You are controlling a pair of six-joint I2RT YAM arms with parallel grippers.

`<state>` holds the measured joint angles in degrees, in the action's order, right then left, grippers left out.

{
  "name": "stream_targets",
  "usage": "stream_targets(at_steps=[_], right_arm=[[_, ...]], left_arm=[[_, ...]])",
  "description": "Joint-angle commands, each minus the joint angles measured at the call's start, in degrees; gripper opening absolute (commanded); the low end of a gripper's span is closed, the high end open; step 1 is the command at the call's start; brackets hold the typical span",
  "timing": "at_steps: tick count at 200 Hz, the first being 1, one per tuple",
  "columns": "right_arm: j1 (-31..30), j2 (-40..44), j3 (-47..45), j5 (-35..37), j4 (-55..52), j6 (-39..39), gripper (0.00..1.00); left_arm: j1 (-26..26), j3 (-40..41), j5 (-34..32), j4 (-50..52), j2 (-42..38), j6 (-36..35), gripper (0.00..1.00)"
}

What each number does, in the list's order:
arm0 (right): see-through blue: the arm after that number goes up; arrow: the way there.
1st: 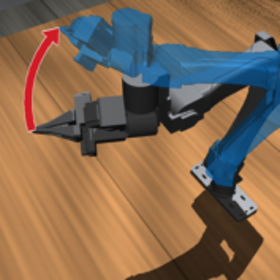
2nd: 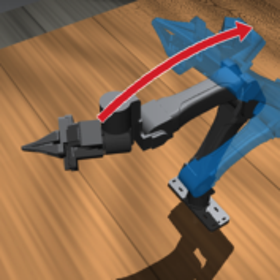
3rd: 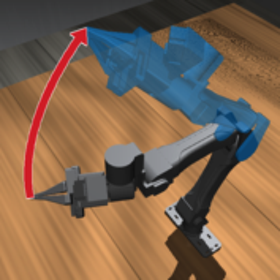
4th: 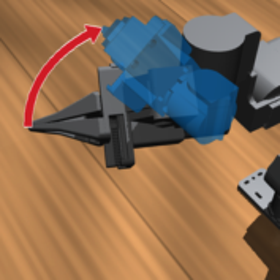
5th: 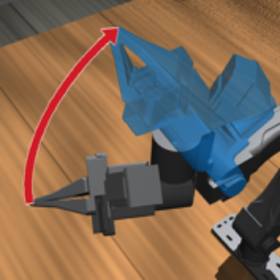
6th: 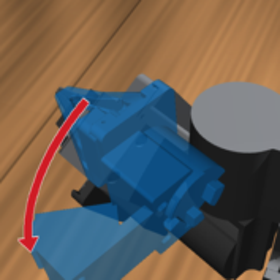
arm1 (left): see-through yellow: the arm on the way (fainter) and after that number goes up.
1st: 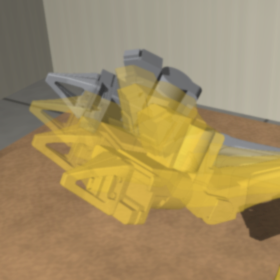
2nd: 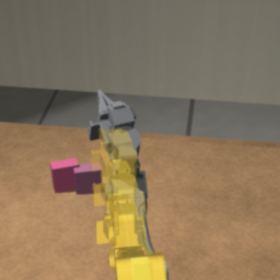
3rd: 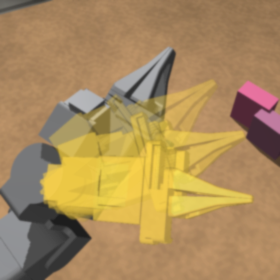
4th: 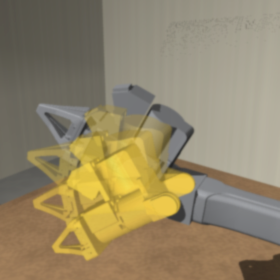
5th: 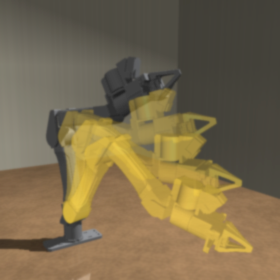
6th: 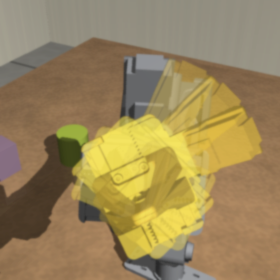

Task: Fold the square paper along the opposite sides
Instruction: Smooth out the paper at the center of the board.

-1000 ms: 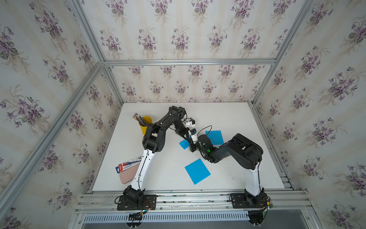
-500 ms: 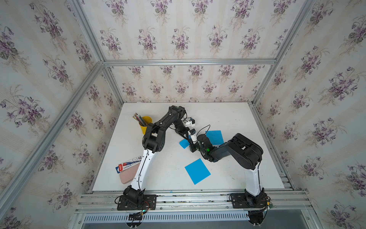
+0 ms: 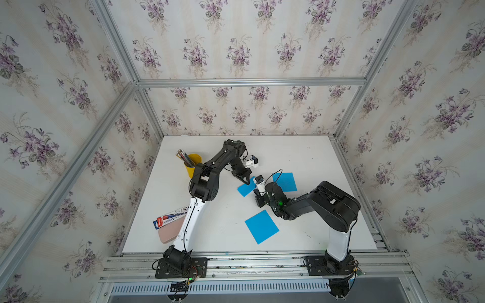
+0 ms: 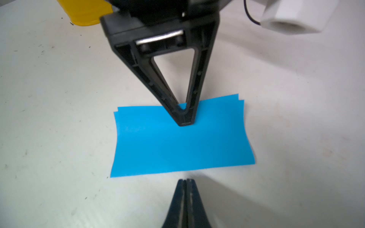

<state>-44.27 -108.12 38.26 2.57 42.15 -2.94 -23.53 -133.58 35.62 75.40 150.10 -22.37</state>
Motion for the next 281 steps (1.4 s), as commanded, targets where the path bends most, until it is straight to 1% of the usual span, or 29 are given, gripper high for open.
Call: stream_targets(at_steps=[1, 21, 64, 127, 174, 213, 245, 266, 281], right_arm=[[-0.04, 2.3, 1.72, 0.59, -1.85, 1.57, 0.0], [-0.11, 1.36, 3.94, -0.56, -0.28, 1.91, 0.0], [0.02, -5.78, 9.82, -2.61, 1.15, 1.85, 0.0], [1.03, -10.1, 10.26, -1.93, 0.87, -1.32, 0.0], [1.03, -7.29, 5.82, -1.43, 0.51, -2.26, 0.0], [0.96, -1.29, -1.52, -0.69, 1.64, -4.88, 0.0], [1.03, 4.63, -2.87, 0.06, 2.27, -1.54, 0.0], [1.22, 5.6, -1.81, -2.32, 4.25, -0.88, 0.0], [1.23, 4.37, -2.22, -4.55, 8.44, -1.81, 0.0]], left_arm=[[0.17, -0.11, -2.8, -1.13, 0.37, -0.05, 0.01], [0.15, -0.08, -2.66, -1.04, 0.37, 0.05, 0.01], [0.21, 0.64, -2.96, -1.16, -0.42, 0.02, 0.01], [0.24, 1.05, -3.67, -1.39, -1.13, 0.13, 0.02], [0.35, 0.79, -4.68, -1.57, -0.69, 0.34, 0.02], [0.35, 0.63, -5.49, -1.83, -0.6, 0.83, 0.02], [0.33, -0.97, -5.89, -0.91, 0.15, 1.19, 0.02], [0.33, 0.58, -6.53, -1.2, -1.0, 0.92, 0.02], [0.34, 2.73, -7.07, -2.89, -2.53, 1.19, 0.03]])
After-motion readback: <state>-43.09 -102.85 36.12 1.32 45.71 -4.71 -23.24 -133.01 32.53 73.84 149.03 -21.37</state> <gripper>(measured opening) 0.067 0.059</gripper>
